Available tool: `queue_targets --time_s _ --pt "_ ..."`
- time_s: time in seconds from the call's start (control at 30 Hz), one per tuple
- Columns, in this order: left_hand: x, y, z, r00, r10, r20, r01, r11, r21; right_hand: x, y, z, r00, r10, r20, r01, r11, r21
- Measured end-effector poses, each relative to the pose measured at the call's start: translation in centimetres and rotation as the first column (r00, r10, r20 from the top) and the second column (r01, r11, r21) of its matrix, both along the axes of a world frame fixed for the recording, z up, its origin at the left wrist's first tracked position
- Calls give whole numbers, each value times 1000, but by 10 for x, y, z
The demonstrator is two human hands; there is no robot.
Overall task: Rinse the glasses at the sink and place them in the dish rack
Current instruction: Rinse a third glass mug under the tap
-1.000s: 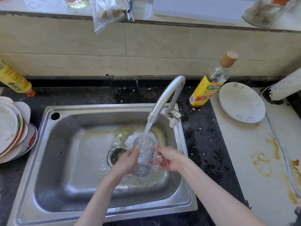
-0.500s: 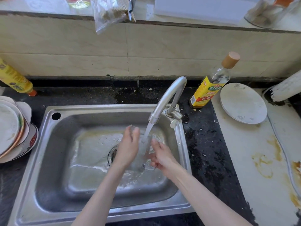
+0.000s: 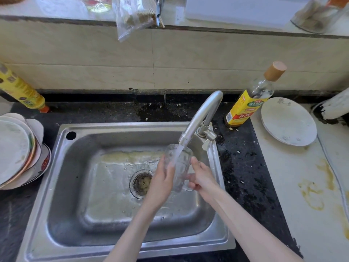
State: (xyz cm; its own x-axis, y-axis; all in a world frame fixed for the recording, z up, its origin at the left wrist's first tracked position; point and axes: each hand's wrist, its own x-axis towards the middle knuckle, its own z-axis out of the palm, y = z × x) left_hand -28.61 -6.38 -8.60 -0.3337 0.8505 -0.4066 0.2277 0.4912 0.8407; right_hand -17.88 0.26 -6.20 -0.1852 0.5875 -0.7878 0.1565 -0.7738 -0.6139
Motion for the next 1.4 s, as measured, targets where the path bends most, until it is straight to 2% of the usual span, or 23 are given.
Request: queue_targets --time_s 0.07,0.13,0.2,0.23,0.3,0.37,0.47,0.6,0.67,0.77,0.87,0.97,1.03,1.1,1.2,1.27,1.33,1.4 --pt "-4 1 7 978 85 191 -86 996 -1 4 -1 4 994 24 -104 -30 998 -55" --pt "-14 5 14 871 207 446 -200 978 -63 6 -8 6 970 59 -235 -93 986 -135" --pt "-19 11 22 783 292 549 -295 952 -86 -2 -15 -1 969 84 -233 -116 985 -127" --pt "-19 12 23 777 306 550 -325 943 -65 -8 -16 -5 981 126 -150 -136 989 -58" --pt "-13 14 23 799 393 455 -428 903 -29 -21 -19 -11 984 173 34 -176 976 127" --pt "-10 17 27 793 470 387 -503 864 -17 -30 -27 -8 978 197 63 -206 947 246" --pt "-18 19 25 826 438 355 -469 883 2 -33 -39 7 965 252 69 -259 885 387" --pt "-10 17 29 874 408 264 -431 902 34 -30 -48 9 948 303 93 -312 843 439" --pt "-3 13 34 904 365 224 -385 922 50 -29 -43 7 955 276 109 -295 845 447" --pt "8 4 30 945 249 212 -275 956 104 -27 -22 0 973 227 30 -221 893 392" --pt "24 -5 25 982 141 129 -163 970 181 -23 -10 -12 980 181 -83 -150 944 293" --pt "19 5 26 982 183 41 -187 958 217 -20 -12 -9 958 188 -216 -126 954 272" --pt "6 18 29 972 225 73 -235 953 192 -20 -14 -7 940 194 -281 -117 956 268" --pt "1 25 32 980 187 71 -197 963 185 -22 -11 -3 941 186 -282 -108 956 272" --pt "11 19 37 990 98 -106 -67 963 260 -30 -3 4 965 182 -189 -113 938 327" --pt "18 10 36 980 52 -190 13 945 327 -30 -1 3 963 165 -215 -86 938 335" --pt "15 10 37 989 67 -135 -18 940 341 -26 -8 3 948 175 -265 -75 934 349" --pt "4 17 43 982 183 54 -191 945 265 -24 -19 4 940 212 -269 -110 930 351"
